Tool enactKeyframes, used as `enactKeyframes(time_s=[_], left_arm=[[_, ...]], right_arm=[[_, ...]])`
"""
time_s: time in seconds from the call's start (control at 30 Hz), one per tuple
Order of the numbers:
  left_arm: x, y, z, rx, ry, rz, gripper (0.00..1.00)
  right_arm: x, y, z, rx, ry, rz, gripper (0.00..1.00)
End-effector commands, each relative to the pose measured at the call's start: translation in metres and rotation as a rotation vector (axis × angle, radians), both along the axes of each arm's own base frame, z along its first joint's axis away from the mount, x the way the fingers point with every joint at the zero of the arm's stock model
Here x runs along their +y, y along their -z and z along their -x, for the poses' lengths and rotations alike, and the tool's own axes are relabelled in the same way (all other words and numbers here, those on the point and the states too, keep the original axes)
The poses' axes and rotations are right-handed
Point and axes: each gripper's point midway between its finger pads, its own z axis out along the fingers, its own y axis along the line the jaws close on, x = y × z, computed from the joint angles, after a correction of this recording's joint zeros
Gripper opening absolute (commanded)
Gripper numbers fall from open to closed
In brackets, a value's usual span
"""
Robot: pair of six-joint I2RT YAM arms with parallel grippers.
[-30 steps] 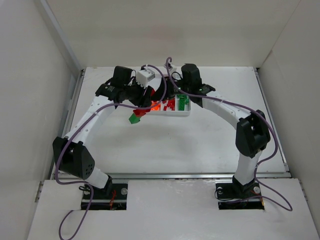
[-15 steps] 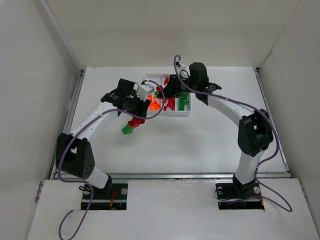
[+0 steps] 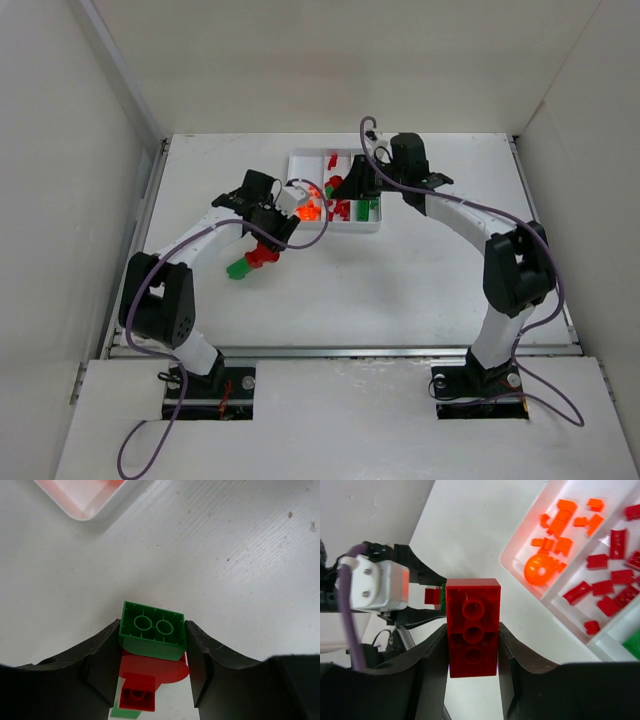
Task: Sort the legos into containers by color
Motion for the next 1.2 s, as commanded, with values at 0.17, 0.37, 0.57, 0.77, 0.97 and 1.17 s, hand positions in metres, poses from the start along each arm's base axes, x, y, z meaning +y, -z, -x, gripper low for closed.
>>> enactKeyframes(time_s=[0.17, 0.37, 0.57, 0.77, 0.97, 1.17], left_arm=[[-0.004, 0.006, -0.007, 0.015, 0.026, 0.005, 0.50], [-0.017, -0.018, 0.002, -0.008, 0.116, 0.082, 0.65], [-0.033, -0.064, 0.007, -0.112, 0.231, 0.174, 0.71], [-0.068, -0.145, 0.031, -0.164, 0.456, 0.428, 0.59], [-0.085, -0.171, 0.045, -0.122, 0.577, 0.582, 0.60], [-0.094, -0.190, 0.035, -0.150, 0.613, 0.622, 0.71]], right_arm=[[-0.018, -0.034, -0.005, -0.121, 0.045, -0.010, 0.00], [-0.021, -0.039, 0.000, -0.164, 0.008, -0.006, 0.00], [-0.020, -0.041, 0.011, -0.212, -0.075, 0.003, 0.00], [-0.011, -0.090, 0.037, -0.438, -0.223, -0.023, 0.00], [0.008, -0.121, 0.079, -0.571, -0.395, -0.081, 0.00], [0.021, -0.122, 0.097, -0.580, -0.449, -0.095, 0.00]])
